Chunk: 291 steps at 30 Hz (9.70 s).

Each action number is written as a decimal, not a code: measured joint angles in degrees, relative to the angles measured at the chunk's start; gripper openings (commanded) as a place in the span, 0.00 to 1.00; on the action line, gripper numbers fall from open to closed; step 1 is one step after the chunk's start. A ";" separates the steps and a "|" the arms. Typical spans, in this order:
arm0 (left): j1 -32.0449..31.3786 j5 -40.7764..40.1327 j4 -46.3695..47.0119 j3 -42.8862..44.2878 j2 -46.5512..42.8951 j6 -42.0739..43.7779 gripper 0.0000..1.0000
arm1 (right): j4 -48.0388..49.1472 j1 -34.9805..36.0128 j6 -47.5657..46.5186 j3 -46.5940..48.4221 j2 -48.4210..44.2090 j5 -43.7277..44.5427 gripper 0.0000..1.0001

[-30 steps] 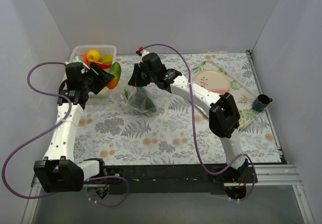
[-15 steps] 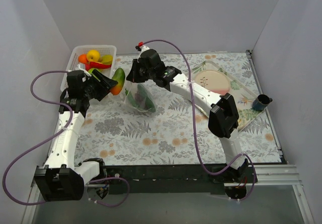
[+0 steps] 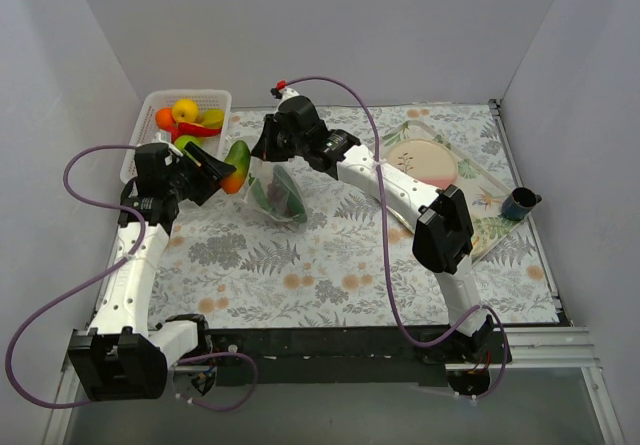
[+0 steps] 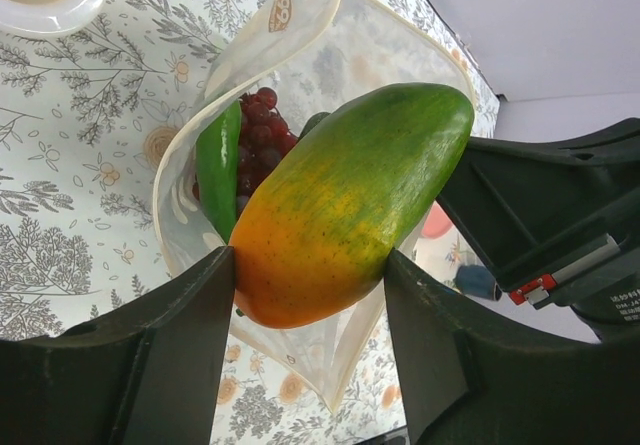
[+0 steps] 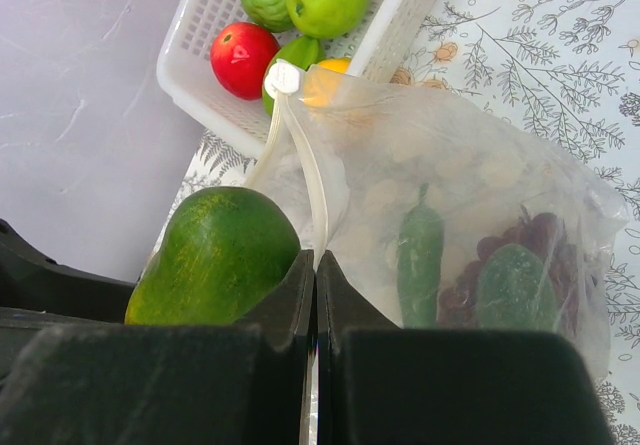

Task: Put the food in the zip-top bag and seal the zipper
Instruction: Place the fake fruit in the zipper food storage bag, then pick up the fake fruit from the bin, then place the fake fruit in the zipper food storage bag, then pick up the fake fruit from the bin.

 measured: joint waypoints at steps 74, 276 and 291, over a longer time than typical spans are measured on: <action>8.70 -53.96 -11.78 44.68 64.52 18.45 0.69 | 1.44 -7.28 -7.02 -16.24 -14.14 -16.52 0.01; 3.89 -22.99 -9.75 34.86 51.89 19.74 0.79 | -3.32 -3.13 -12.68 -14.51 -13.90 -10.05 0.01; 1.86 -32.63 -13.55 38.56 58.05 20.98 0.77 | -3.34 -3.13 -12.46 -14.58 -13.90 -10.08 0.01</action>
